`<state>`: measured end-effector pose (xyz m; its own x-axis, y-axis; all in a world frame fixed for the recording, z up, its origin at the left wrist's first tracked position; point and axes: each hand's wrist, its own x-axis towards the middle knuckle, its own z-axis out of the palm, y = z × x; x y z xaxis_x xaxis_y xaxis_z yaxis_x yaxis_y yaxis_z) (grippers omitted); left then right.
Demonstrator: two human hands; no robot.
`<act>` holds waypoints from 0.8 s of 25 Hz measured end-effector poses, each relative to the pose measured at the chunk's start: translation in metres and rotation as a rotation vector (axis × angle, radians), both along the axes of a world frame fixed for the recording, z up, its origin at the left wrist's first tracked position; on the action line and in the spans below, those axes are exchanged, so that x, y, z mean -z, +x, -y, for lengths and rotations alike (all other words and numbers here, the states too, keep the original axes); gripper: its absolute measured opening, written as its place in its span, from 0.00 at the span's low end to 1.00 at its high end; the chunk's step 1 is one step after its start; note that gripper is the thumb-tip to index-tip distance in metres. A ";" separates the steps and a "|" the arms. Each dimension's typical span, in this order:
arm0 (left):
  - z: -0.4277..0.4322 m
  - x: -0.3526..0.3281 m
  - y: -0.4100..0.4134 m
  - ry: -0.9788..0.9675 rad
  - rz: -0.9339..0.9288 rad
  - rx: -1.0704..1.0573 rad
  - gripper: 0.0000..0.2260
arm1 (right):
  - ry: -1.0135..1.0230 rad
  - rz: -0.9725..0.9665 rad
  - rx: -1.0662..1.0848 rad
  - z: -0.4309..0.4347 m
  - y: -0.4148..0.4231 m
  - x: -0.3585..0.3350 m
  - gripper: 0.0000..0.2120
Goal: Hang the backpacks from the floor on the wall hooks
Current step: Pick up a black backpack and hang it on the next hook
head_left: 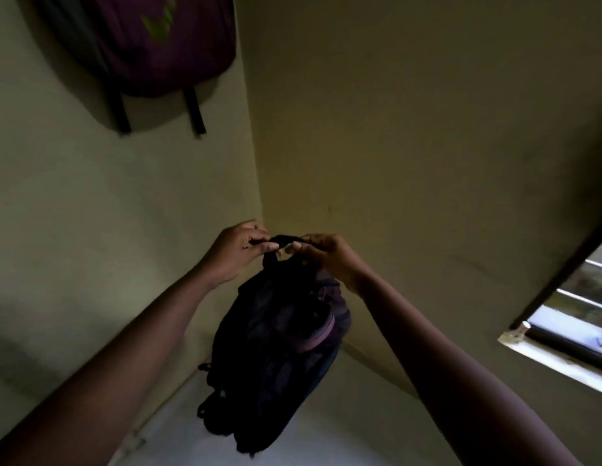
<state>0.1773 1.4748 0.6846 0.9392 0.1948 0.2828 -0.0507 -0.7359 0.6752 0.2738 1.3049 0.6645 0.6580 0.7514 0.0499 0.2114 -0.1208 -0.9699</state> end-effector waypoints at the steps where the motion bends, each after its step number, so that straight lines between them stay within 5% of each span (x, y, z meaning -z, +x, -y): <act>1: -0.004 -0.012 0.006 0.035 0.044 -0.016 0.09 | 0.010 -0.007 -0.009 -0.005 0.007 -0.014 0.08; 5: -0.029 -0.069 0.046 0.076 0.222 -0.074 0.09 | 0.063 0.058 0.010 -0.027 0.037 -0.078 0.05; 11: -0.063 -0.185 0.138 -0.135 0.380 -0.037 0.09 | 0.296 0.186 0.200 -0.066 0.113 -0.192 0.11; 20: -0.084 -0.341 0.264 0.112 0.757 -0.069 0.08 | 0.547 0.458 0.411 -0.104 0.240 -0.357 0.05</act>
<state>0.4412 1.5586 1.0258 0.4685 0.1786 0.8652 -0.4205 -0.8162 0.3961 0.5138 1.4086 1.0218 0.7006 0.2468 0.6695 0.6427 0.1894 -0.7424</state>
